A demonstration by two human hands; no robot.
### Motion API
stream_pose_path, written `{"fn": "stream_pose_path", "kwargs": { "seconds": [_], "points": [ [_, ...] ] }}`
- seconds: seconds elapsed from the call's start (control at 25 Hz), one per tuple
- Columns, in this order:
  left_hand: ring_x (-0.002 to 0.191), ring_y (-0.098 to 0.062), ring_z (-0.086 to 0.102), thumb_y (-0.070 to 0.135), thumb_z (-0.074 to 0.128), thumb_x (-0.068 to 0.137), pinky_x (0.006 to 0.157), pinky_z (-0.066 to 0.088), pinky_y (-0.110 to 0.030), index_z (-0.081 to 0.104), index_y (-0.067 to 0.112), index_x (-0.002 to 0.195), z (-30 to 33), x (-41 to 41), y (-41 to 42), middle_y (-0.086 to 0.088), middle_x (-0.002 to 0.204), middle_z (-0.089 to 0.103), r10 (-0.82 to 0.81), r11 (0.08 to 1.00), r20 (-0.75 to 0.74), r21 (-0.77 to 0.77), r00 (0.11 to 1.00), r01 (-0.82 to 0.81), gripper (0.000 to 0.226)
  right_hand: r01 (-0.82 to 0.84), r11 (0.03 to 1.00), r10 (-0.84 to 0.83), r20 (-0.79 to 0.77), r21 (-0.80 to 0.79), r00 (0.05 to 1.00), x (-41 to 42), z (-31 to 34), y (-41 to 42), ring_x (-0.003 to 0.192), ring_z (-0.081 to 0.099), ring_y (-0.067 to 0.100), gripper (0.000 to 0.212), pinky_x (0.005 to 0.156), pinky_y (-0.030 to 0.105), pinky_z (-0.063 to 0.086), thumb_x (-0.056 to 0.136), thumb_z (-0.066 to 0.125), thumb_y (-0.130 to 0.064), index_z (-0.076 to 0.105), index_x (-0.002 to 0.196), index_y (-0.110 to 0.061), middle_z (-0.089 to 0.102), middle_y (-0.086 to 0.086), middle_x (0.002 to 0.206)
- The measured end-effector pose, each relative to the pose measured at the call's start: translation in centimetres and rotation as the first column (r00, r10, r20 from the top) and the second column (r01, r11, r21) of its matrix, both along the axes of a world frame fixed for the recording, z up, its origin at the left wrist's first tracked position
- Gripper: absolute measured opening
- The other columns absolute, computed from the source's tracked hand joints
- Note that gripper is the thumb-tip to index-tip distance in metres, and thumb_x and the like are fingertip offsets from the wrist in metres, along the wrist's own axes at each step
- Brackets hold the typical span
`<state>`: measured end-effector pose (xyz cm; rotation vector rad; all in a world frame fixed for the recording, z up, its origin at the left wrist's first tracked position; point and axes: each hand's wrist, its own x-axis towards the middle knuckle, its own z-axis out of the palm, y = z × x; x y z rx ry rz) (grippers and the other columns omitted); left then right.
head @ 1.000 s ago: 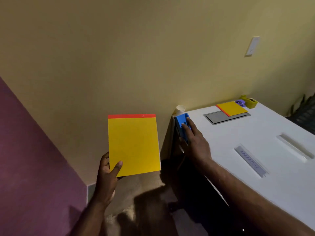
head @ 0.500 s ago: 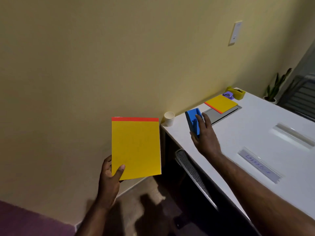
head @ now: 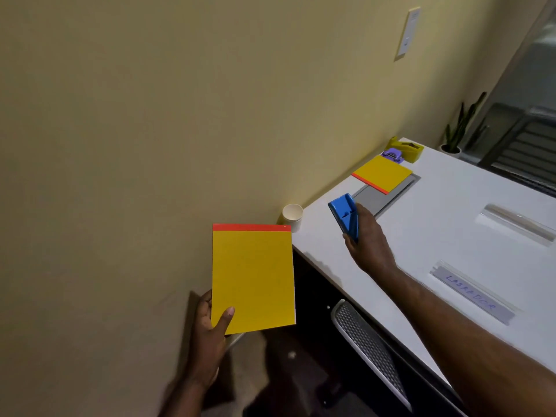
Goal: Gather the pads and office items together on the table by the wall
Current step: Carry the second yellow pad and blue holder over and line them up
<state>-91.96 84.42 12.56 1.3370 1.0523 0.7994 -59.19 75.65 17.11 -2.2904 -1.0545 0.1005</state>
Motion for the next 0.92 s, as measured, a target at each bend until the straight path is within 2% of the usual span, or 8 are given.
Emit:
{"fn": "stream_pose_path", "kwargs": {
  "seconds": [0.08,0.16,0.24,0.36,0.4,0.76,0.84,0.92],
  "points": [
    [0.099,-0.001,0.059,0.003,0.054,0.093,0.075,0.051,-0.015,0.045,0.026,0.125,-0.6,0.2,1.7,0.013,0.112,0.061,-0.040,0.999,-0.017,-0.034,0.999,0.040,0.040,0.031,0.999,-0.032,-0.033,-0.034,0.999,0.2,-0.6,0.8,0.120,0.050,0.030,0.073,0.093,0.049,0.050,0.086,0.067,-0.014,0.025,0.145,-0.019,0.047,0.011,0.141],
    [0.094,0.005,0.061,0.001,0.054,0.093,0.067,0.048,-0.007,0.046,0.024,0.123,-1.3,0.3,3.2,0.015,0.109,0.060,-0.073,0.996,-0.036,-0.046,0.997,0.072,0.039,0.054,0.996,-0.057,-0.037,-0.076,0.998,0.2,-1.4,1.8,0.116,0.052,0.028,0.072,0.089,0.046,0.051,0.086,0.067,-0.015,0.026,0.144,-0.021,0.048,0.010,0.138],
    [0.091,0.009,0.060,0.000,0.055,0.092,0.069,0.045,-0.005,0.046,0.022,0.122,-1.9,0.4,4.4,0.016,0.107,0.059,-0.095,0.994,-0.055,-0.065,0.994,0.091,0.038,0.069,0.990,-0.074,-0.042,-0.121,0.996,0.3,-2.0,2.5,0.115,0.052,0.028,0.070,0.087,0.045,0.051,0.086,0.067,-0.015,0.026,0.143,-0.021,0.049,0.011,0.138],
    [0.099,-0.006,0.058,0.000,0.054,0.092,0.081,0.044,-0.026,0.044,0.024,0.122,-2.9,0.7,6.1,0.014,0.108,0.059,-0.138,0.984,-0.054,-0.126,0.989,0.130,0.040,0.085,0.979,-0.100,-0.071,-0.185,0.992,0.7,-2.9,3.5,0.118,0.051,0.029,0.069,0.089,0.045,0.050,0.087,0.066,-0.013,0.026,0.143,-0.020,0.048,0.011,0.139],
    [0.099,-0.007,0.058,-0.001,0.054,0.092,0.081,0.044,-0.028,0.044,0.023,0.123,-3.1,1.0,6.6,0.014,0.109,0.059,-0.152,0.980,-0.062,-0.138,0.986,0.142,0.040,0.084,0.976,-0.102,-0.078,-0.203,0.992,0.9,-3.2,3.9,0.118,0.051,0.029,0.068,0.090,0.045,0.050,0.087,0.065,-0.013,0.027,0.142,-0.020,0.047,0.011,0.140],
    [0.095,-0.005,0.056,-0.007,0.053,0.091,0.075,0.041,-0.018,0.043,0.016,0.127,-5.0,5.3,9.5,0.012,0.106,0.058,-0.148,0.974,-0.085,-0.185,0.985,0.130,0.044,0.038,0.944,-0.088,-0.138,-0.328,0.986,7.1,-9.1,9.5,0.112,0.053,0.028,0.057,0.088,0.041,0.048,0.087,0.064,-0.015,0.034,0.135,-0.015,0.050,0.012,0.135],
    [0.100,-0.015,0.058,-0.006,0.054,0.090,0.082,0.045,-0.025,0.044,0.014,0.129,-5.3,6.2,10.0,0.011,0.109,0.060,-0.146,0.977,-0.120,-0.174,0.982,0.124,0.045,0.022,0.933,-0.078,-0.143,-0.358,0.987,8.9,-10.8,11.0,0.110,0.053,0.029,0.056,0.087,0.042,0.048,0.087,0.063,-0.015,0.034,0.135,-0.014,0.050,0.012,0.133],
    [0.105,-0.021,0.058,0.000,0.061,0.089,0.095,0.045,-0.039,0.046,0.017,0.128,-5.6,7.2,10.3,0.010,0.113,0.061,-0.145,0.978,-0.154,-0.171,0.977,0.118,0.046,0.003,0.925,-0.055,-0.126,-0.380,0.990,10.9,-12.3,12.7,0.110,0.052,0.030,0.057,0.089,0.044,0.049,0.086,0.060,-0.012,0.033,0.136,-0.014,0.049,0.012,0.134]
  ]
}}
